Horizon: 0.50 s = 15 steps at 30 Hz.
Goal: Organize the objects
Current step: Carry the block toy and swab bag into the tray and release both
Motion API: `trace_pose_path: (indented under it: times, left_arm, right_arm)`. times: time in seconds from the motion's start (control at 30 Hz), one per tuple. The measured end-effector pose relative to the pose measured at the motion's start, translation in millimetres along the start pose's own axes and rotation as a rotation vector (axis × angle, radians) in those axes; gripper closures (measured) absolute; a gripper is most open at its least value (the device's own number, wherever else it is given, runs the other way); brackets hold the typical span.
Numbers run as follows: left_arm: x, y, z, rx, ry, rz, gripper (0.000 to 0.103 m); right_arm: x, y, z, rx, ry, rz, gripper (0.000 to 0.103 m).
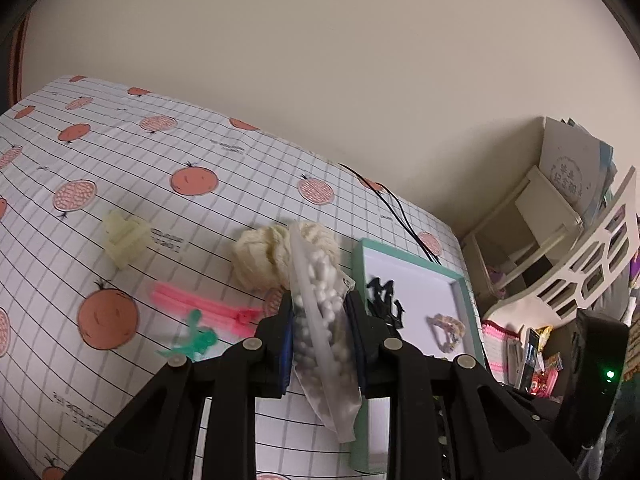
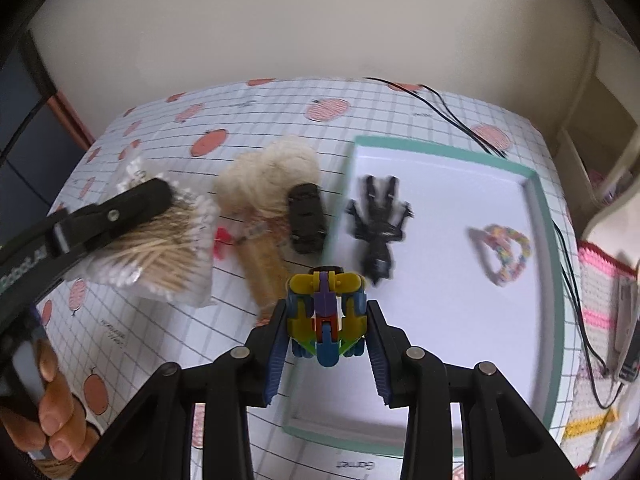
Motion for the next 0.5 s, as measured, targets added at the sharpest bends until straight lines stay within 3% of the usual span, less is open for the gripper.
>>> trace_pose_path:
  times: [0.5]
  left_arm:
    - [-59.1,33.1,-27.1,0.077,0.057,-0.074,0.078]
  right_arm:
    - [-82.1,10.1,-9.2,0.011,0.105,-0.159,0.064]
Point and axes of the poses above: each gripper's, at about its wrist camera, not at the fingertips, and z roughly against the way its jaws point, x to its left, y to its underside, the point moved 10 cm from there along -z, roughly the way its jaws point, and after that the axes turned 7 degrees about -z, right-handed, at the moved point
